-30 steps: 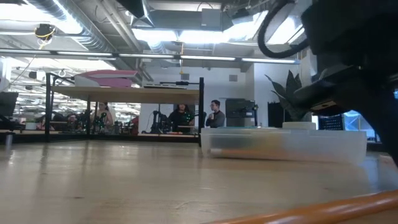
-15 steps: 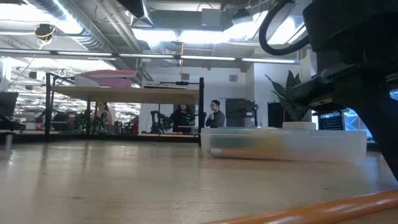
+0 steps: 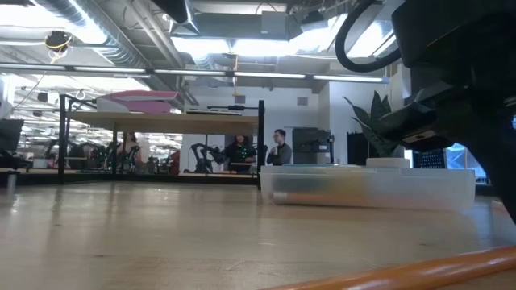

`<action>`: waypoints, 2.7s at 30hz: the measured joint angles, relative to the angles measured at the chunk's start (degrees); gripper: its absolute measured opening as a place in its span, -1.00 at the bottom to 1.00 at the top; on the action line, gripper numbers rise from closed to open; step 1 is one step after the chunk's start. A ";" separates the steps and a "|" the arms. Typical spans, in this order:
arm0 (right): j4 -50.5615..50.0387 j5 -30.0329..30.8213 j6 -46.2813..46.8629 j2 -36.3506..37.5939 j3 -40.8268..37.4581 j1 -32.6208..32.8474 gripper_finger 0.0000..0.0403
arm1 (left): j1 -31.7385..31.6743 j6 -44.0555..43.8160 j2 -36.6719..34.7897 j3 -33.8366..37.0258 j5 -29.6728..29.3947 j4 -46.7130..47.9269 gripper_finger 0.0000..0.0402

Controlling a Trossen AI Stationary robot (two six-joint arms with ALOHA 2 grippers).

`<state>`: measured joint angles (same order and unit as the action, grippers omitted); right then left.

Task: Pack school essentials
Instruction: Put the pencil into the supply box

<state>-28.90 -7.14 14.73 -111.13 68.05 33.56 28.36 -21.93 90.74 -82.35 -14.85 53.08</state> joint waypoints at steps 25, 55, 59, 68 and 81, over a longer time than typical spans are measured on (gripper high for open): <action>1.23 -0.02 1.58 -0.04 -0.07 0.00 -0.89 | 0.00 0.02 0.00 -0.01 -0.52 0.02 0.94; 0.23 0.66 1.93 2.06 -0.09 -0.44 -0.99 | -0.18 0.06 0.00 0.00 -0.52 0.35 0.94; -0.32 2.60 1.96 3.15 -0.09 -0.46 -0.99 | -0.46 0.10 0.00 0.00 -0.54 0.39 0.94; -3.04 3.02 4.89 3.39 0.04 -0.82 -0.99 | -0.72 0.67 -0.02 0.00 -0.52 0.43 0.94; -7.97 6.22 4.68 9.42 0.15 -3.91 -0.99 | -1.09 1.55 -0.02 0.00 -0.51 0.51 0.94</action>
<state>-36.87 -0.92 19.41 -101.72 68.20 29.65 27.27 -20.38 90.72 -82.35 -15.36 53.59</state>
